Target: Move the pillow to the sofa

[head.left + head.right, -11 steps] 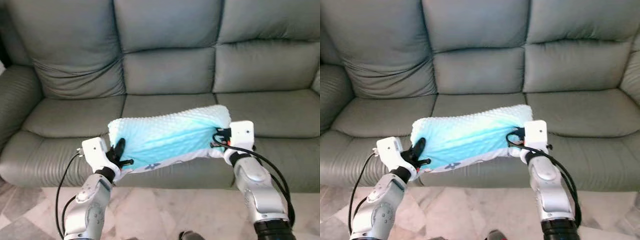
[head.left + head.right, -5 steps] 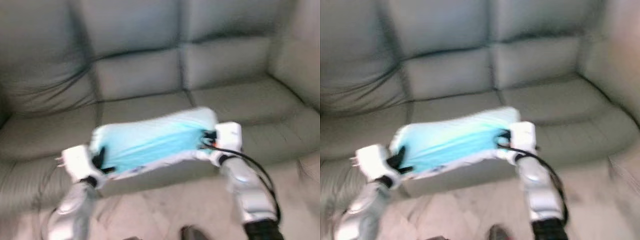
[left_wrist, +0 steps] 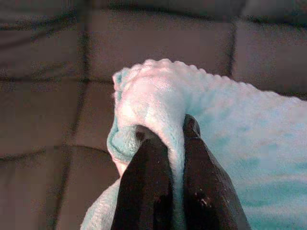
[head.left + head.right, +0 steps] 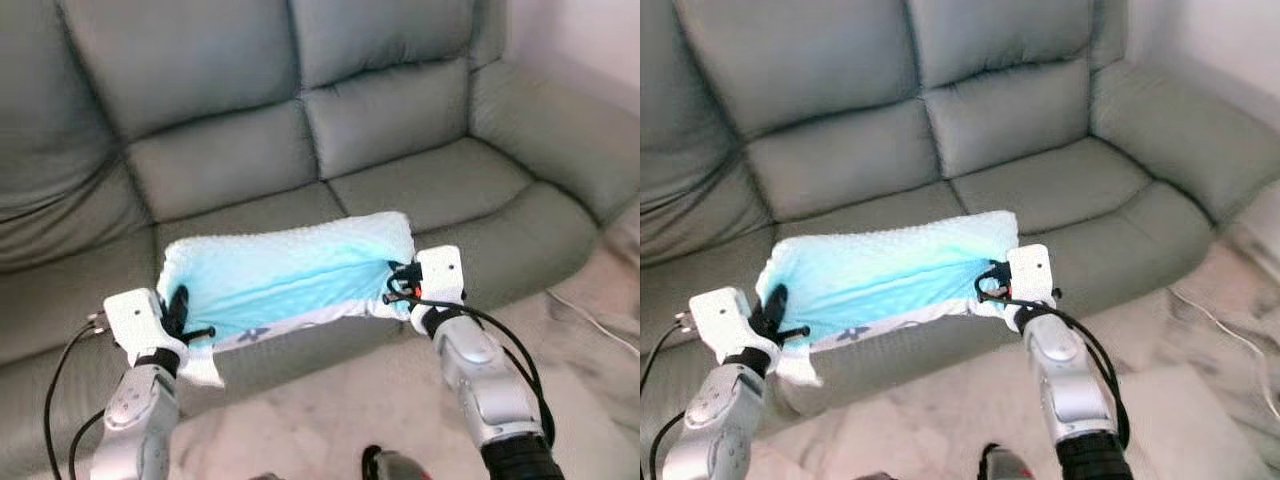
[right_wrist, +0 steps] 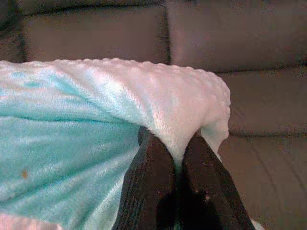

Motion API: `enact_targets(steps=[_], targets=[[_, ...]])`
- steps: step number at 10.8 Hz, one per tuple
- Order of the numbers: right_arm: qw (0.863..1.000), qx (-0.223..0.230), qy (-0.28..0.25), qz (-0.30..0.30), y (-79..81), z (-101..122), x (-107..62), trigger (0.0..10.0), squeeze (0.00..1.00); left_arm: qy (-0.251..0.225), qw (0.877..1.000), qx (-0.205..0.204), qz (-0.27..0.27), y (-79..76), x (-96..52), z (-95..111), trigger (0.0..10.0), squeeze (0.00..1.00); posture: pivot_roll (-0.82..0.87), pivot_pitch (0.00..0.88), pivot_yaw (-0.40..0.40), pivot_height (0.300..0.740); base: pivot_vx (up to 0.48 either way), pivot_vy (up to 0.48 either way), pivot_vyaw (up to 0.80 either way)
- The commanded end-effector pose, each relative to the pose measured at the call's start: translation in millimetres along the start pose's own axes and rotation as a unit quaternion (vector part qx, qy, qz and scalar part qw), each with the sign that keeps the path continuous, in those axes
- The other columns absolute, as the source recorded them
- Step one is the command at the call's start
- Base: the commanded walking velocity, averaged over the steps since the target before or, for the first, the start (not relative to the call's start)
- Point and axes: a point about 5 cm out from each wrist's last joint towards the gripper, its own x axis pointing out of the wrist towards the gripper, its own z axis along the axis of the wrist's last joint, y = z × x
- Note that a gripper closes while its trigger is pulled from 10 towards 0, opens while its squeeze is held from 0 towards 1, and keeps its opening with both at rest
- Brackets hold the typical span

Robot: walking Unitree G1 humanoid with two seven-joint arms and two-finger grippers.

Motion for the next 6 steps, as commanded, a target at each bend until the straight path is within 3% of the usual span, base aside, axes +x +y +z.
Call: enact_targets(steps=[1, 5, 6], targets=[[1.000, -0.006, -0.018, 0.009, 3.2, 7.1, 2.3, 10.0, 0.00, -0.020, 0.997, 0.021, 0.065, 27.0, -7.5, 7.2, 10.0, 0.00, -0.17, 0.180, 0.093, 0.740, 0.000, 0.000, 0.79], [0.999, -0.003, -0.024, 0.036, 18.9, 9.6, 11.0, 10.0, 0.00, -0.016, 0.995, 0.040, 0.092, 38.6, -20.2, 2.5, 10.0, 0.00, -0.14, 0.180, 0.082, 0.740, 0.000, 0.000, 0.79], [0.999, 0.008, -0.026, 0.036, 18.8, 10.3, 11.9, 10.0, 0.00, -0.016, 0.995, 0.045, 0.089, 36.5, -20.2, 2.0, 10.0, 0.00, -0.14, 0.180, 0.083, 0.740, 0.000, 0.000, 0.00]])
